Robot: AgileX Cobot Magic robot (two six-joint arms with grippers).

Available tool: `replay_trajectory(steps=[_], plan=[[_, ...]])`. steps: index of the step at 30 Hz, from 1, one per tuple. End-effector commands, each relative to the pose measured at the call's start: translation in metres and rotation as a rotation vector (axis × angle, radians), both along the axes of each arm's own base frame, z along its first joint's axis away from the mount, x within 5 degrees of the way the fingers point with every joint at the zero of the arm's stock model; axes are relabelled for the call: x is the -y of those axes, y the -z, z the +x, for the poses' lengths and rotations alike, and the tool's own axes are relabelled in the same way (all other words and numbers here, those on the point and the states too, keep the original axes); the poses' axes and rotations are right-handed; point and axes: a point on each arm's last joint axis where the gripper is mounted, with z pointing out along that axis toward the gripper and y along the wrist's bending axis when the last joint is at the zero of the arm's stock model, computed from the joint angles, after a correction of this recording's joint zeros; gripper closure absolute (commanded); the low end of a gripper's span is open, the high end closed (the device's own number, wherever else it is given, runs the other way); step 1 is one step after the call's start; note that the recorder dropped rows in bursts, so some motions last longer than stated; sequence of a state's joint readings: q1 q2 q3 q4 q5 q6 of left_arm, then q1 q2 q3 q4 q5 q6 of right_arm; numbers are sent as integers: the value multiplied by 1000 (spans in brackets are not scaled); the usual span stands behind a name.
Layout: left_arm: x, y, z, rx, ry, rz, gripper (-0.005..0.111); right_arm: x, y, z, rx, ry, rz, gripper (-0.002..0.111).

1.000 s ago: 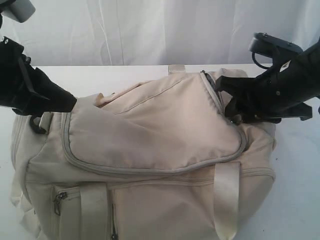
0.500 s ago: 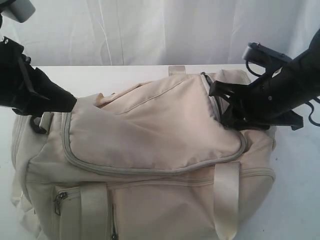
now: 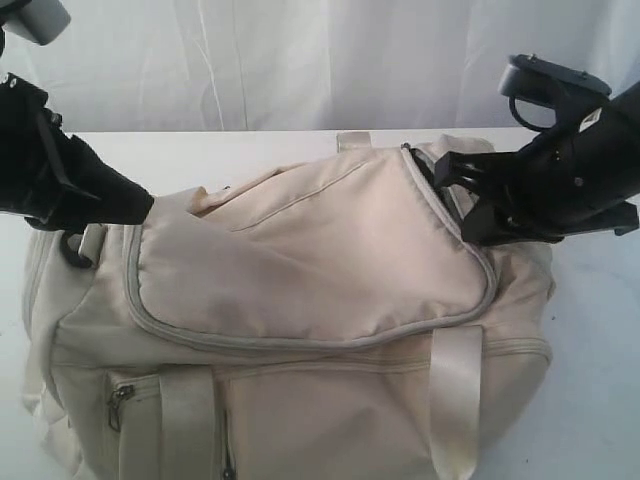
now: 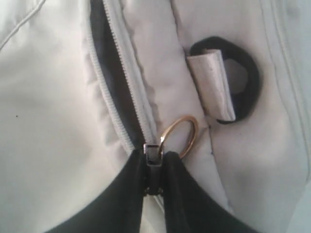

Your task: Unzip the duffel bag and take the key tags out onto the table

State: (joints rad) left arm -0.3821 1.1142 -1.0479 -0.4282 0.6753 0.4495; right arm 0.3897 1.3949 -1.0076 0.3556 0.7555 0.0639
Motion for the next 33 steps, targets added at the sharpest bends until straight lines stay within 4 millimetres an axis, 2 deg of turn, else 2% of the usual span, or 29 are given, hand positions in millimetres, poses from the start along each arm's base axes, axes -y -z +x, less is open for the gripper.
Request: replay_trajectory(steps=[1, 7, 14, 19, 21, 23, 24, 25, 26, 29, 33], plan=[[0, 1, -4, -21, 6, -14, 61, 2, -1, -7, -49, -36, -34, 108], [0, 1, -4, -21, 6, -14, 61, 5, 2, -11, -88, -62, -80, 108], [1, 1, -4, -19, 14, -19, 61, 10, 10, -23, -210, -105, -137, 108], [7, -1, -1, 34, 80, -48, 61, 13, 3, -29, -198, -114, -147, 108], [11, 5, 13, 20, 75, -21, 61, 14, 0, -30, -185, -113, -145, 108], [21, 3, 34, -43, 131, 36, 61, 14, 0, -30, -182, -114, -147, 108], [29, -1, 53, -37, 215, 95, 61, 14, 0, -30, -182, -114, -149, 108], [32, -2, 60, -20, 258, 118, 61, 14, 0, -30, -182, -114, -149, 108], [41, -5, 78, 83, 379, 175, 61, 14, 0, -30, -178, -114, -152, 108], [60, -7, 94, 246, 526, 238, 61, 15, 0, -30, -180, -115, -153, 108], [93, -6, 106, 377, 619, 239, 61, 16, 1, -34, -221, -127, -166, 108]])
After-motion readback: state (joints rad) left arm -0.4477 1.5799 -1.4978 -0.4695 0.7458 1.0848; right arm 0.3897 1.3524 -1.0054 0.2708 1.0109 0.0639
